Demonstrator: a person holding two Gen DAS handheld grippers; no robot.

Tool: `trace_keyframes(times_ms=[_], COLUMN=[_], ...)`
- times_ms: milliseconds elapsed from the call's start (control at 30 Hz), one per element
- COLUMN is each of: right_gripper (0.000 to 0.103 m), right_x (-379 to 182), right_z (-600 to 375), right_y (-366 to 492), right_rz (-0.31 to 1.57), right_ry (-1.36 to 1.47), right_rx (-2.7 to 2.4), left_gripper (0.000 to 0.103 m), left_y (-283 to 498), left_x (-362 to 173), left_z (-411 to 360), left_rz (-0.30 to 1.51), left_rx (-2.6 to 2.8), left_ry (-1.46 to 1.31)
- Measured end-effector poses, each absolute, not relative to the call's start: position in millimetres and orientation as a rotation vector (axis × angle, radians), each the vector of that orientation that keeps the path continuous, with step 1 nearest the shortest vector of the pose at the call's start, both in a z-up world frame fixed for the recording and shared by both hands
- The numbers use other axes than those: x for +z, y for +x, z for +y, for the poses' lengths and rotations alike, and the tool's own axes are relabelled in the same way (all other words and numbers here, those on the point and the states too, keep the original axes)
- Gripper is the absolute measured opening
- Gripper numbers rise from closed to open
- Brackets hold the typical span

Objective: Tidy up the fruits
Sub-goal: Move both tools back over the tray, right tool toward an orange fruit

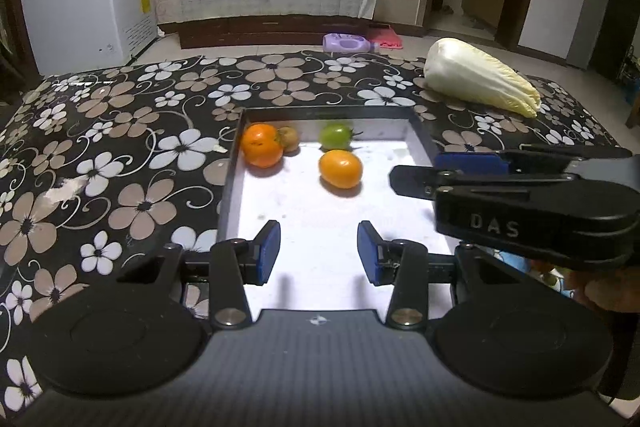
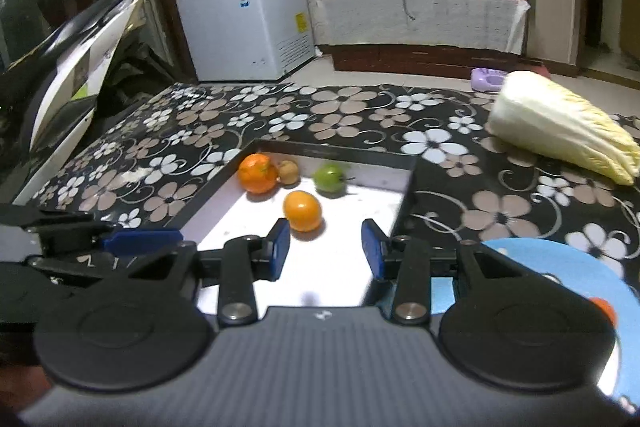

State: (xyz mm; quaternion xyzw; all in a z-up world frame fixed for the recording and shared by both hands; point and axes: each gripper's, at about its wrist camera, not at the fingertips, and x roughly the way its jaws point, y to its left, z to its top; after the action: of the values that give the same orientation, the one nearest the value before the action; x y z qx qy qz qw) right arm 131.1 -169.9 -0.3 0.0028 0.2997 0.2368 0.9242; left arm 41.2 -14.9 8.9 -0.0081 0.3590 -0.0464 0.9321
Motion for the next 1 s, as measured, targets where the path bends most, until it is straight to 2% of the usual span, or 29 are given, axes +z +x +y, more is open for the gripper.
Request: trace_keyframes(times_ms=[400,1000], right_gripper=[0.042,0.041], right_x=[-12.9,-23.0], right_z=[-135.3,-98.2], right_y=[163.8,193.8], right_rz=[0.678,0.728], right_ry=[-0.157,-0.286], right_rx=[0.526,0.550], left_gripper=[0.053,0.053], left_y=[42.7,55.4], left_x=[4.2,-3.2], left_z=[-0.3,7.5], left_rz=[0.730,0.749], left_rx=[-0.087,-0.071], left_ry=[-0.011,-0.038])
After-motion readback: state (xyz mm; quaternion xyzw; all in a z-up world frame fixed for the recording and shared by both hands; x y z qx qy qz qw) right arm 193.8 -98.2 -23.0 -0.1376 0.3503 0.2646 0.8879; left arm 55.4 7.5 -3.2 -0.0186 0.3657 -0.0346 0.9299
